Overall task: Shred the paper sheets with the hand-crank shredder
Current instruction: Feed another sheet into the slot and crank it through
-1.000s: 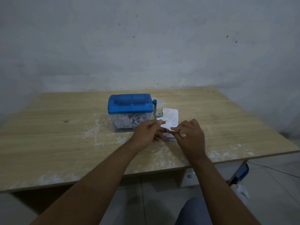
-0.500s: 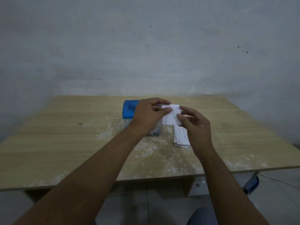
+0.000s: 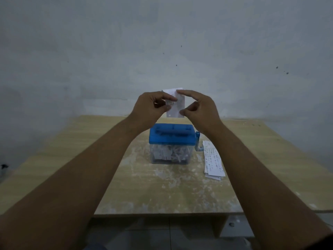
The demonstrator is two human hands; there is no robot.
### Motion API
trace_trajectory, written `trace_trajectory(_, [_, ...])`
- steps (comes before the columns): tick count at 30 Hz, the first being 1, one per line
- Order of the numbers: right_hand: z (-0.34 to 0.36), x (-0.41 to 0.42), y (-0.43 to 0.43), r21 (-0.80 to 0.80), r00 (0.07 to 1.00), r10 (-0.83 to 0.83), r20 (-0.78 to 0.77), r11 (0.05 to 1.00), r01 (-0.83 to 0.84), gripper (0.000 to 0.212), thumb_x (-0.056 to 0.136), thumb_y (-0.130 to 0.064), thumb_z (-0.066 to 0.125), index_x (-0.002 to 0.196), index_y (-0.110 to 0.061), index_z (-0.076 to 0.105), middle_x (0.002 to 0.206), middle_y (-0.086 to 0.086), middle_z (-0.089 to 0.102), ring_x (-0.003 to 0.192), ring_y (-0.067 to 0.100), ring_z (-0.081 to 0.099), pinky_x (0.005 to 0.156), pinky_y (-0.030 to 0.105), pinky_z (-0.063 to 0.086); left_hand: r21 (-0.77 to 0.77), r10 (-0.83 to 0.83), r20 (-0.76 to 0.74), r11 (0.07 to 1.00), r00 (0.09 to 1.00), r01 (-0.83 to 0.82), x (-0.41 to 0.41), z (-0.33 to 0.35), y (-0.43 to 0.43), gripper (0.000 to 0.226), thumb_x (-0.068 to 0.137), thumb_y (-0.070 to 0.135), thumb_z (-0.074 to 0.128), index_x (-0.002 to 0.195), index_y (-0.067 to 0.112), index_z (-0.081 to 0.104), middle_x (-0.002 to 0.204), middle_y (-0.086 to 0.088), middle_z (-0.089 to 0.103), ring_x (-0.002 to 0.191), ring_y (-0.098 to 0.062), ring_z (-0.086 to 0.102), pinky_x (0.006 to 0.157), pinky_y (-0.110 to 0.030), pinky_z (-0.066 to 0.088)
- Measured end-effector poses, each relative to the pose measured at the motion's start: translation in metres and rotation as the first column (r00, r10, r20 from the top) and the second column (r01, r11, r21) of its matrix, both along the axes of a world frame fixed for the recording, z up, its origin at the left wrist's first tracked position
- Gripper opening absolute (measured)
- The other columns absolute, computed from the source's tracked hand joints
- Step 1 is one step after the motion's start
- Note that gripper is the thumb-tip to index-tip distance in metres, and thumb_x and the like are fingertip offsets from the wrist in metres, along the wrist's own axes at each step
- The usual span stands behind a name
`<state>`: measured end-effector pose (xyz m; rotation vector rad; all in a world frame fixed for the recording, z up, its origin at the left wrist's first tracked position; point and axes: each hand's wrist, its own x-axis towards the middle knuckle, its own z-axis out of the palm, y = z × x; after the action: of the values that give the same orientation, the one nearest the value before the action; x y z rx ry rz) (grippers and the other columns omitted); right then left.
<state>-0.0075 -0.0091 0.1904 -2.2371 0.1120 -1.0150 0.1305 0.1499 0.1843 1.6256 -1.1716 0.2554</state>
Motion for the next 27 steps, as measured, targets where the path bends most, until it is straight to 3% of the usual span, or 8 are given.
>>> trace_trajectory(4, [-0.008,0.02,-0.007,-0.035,0.999,0.049,-0.023,0.998,-0.05,0.059,0.086,-0.003,0.08,0.135,-0.035,0.068,0.114,-0.008,0.075,0.087,0.009,0.074,0.079,0.033,0.065,0.073,0.034,-0.015,0.997,0.999,-0.033,0.011,-0.013,-0.002,0.031,0.089,-0.006,0.077,0.104,0.02,0.085,0.096,0.009,0.08,0.092,-0.002,0.075,0.092,-0.024,0.061])
trace_trajectory(8, [-0.022,0.031,-0.013,0.022,0.998,0.039,-0.039,0.999,-0.038,0.053,0.088,0.001,0.078,0.131,-0.03,0.071,0.097,-0.003,0.075,0.082,0.013,0.074,0.077,0.036,0.065,0.106,0.039,-0.036,0.994,0.999,-0.035,0.015,-0.03,-0.009,0.028,0.089,-0.008,0.076,0.102,0.015,0.085,0.093,0.01,0.078,0.09,0.007,0.072,0.087,-0.011,0.056])
trace_trajectory(14, [-0.038,0.036,-0.019,0.031,0.996,0.015,-0.087,0.999,-0.013,0.059,0.085,0.003,0.08,0.131,-0.032,0.07,0.095,-0.003,0.076,0.081,0.012,0.075,0.077,0.034,0.065,0.14,0.06,-0.064,0.989,0.996,-0.051,0.019,-0.047,-0.014,0.025,0.09,-0.004,0.078,0.105,0.015,0.085,0.1,0.008,0.078,0.088,0.019,0.065,0.086,0.0,0.047])
trace_trajectory(18, [-0.045,0.038,-0.021,0.031,0.996,0.008,-0.093,0.999,-0.005,0.061,0.085,0.004,0.08,0.132,-0.033,0.07,0.096,-0.004,0.076,0.081,0.013,0.075,0.078,0.032,0.065,0.163,0.082,-0.085,0.984,0.993,-0.067,0.021,-0.058,-0.016,0.023,0.091,-0.001,0.078,0.105,0.015,0.084,0.102,0.007,0.078,0.09,0.008,0.068,0.088,0.001,0.046])
trace_trajectory(20, [-0.047,0.039,-0.022,0.028,0.996,0.001,-0.095,1.0,0.002,0.062,0.085,0.005,0.079,0.133,-0.034,0.069,0.096,-0.005,0.076,0.081,0.013,0.075,0.077,0.032,0.065,0.173,0.076,-0.104,0.983,0.992,-0.057,0.023,-0.065,-0.017,0.02,0.092,0.003,0.078,0.107,0.016,0.084,0.103,0.008,0.078,0.09,0.011,0.068,0.085,0.001,0.046])
trace_trajectory(27, [-0.054,0.038,-0.027,0.077,0.996,0.011,-0.085,0.997,-0.004,0.068,0.085,0.006,0.076,0.139,-0.034,0.064,0.093,-0.008,0.072,0.08,0.01,0.072,0.074,0.024,0.062,0.185,0.016,-0.176,0.983,0.984,0.017,0.02,-0.069,-0.021,0.032,0.082,0.036,0.091,0.111,0.023,0.085,0.106,0.017,0.079,0.1,0.011,0.069,0.085,0.0,0.046])
